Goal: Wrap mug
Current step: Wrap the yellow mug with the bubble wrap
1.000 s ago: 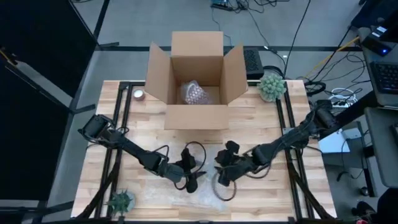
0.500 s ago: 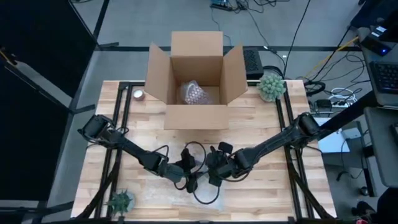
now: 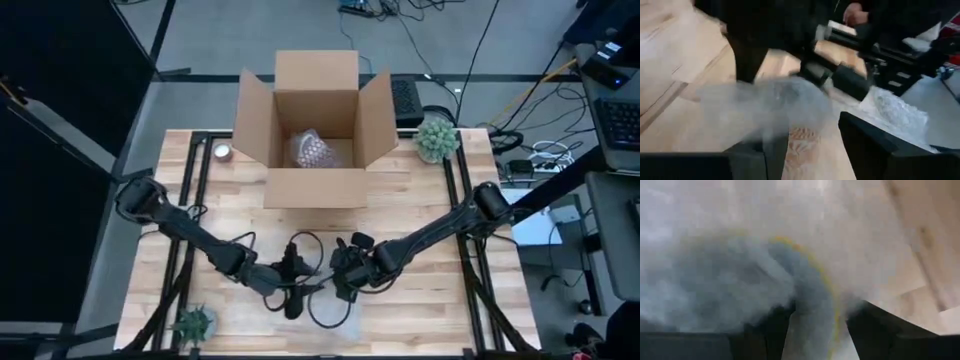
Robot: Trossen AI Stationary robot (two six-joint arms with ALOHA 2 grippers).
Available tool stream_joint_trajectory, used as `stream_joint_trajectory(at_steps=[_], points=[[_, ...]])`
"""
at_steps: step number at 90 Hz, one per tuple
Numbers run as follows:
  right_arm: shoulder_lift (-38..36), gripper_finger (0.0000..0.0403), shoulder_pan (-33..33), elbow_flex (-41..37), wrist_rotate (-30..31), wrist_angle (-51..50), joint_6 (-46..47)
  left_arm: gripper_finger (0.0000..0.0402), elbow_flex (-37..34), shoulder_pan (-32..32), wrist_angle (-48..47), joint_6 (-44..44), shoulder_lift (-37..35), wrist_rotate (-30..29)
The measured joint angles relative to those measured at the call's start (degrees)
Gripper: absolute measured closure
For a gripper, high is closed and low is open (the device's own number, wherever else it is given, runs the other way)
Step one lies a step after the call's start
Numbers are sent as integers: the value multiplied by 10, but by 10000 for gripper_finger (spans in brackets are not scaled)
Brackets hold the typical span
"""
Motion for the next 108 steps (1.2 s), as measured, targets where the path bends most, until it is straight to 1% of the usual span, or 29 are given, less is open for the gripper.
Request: stream_joint_trajectory(at_steps=[13,30,47,52,65,68,88,108], points=[[0,232,-1,0,6,8,-3,238,0,5,1,28,-6,-12],[0,232,0,0,16,18,-8,238,1,8,-3,26,19,-13],[-1,232,3,1,19,20,-21,238,1,-12,-21,25,0,-7],[-1,232,3,1,20,20,-23,238,2,-20,-39,20,-11,-6],[-2,232,3,1,21,20,-28,238,1,-42,-124,-38,-12,-2],[-2,232,3,1,21,20,-29,238,1,-46,-133,-47,-8,-2],[-3,232,6,2,20,21,-29,238,2,-43,-116,-50,48,13],[-3,232,7,3,19,20,-34,238,2,-30,-51,-50,108,19]])
